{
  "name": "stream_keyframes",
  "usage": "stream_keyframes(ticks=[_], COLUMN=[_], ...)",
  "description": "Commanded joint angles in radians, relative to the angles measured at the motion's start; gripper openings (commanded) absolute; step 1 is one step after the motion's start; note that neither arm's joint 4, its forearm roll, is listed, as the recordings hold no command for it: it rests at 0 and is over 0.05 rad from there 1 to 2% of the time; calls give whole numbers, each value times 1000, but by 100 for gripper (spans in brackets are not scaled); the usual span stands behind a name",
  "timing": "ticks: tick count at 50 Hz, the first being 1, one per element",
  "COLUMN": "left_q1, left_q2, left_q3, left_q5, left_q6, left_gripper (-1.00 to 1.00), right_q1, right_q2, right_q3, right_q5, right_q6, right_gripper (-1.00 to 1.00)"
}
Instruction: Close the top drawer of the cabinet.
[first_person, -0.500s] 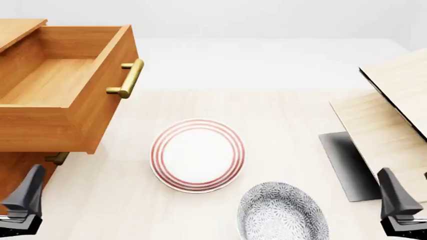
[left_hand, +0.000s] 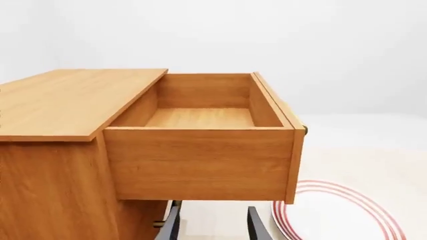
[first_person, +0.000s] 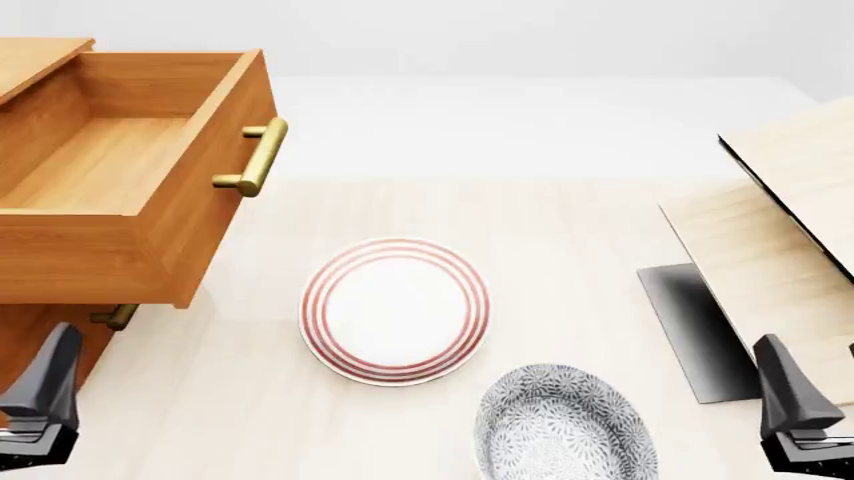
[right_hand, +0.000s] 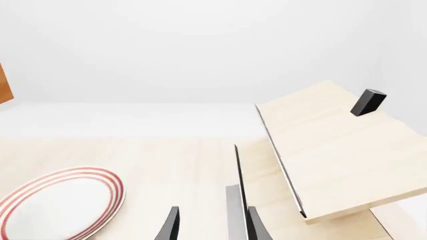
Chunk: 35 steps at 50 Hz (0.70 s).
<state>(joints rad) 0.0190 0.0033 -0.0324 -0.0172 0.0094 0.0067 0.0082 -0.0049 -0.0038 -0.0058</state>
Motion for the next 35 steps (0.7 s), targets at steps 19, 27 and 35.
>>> stream_keyframes(ticks=[19, 27, 35], left_q1=[-22, -30, -61], left_q2=[-3, -3, -3], left_q3=[-60, -108, -164], left_q5=[-84, -65, -17], left_q6=[44, 53, 68], left_gripper=[100, 100, 100], right_q1=[0, 1, 1], right_q2=[-1, -1, -1], right_q3=[0, 0, -1], right_q5=[1, 1, 1], right_q6=[-1, -1, -1], right_gripper=[100, 100, 100])
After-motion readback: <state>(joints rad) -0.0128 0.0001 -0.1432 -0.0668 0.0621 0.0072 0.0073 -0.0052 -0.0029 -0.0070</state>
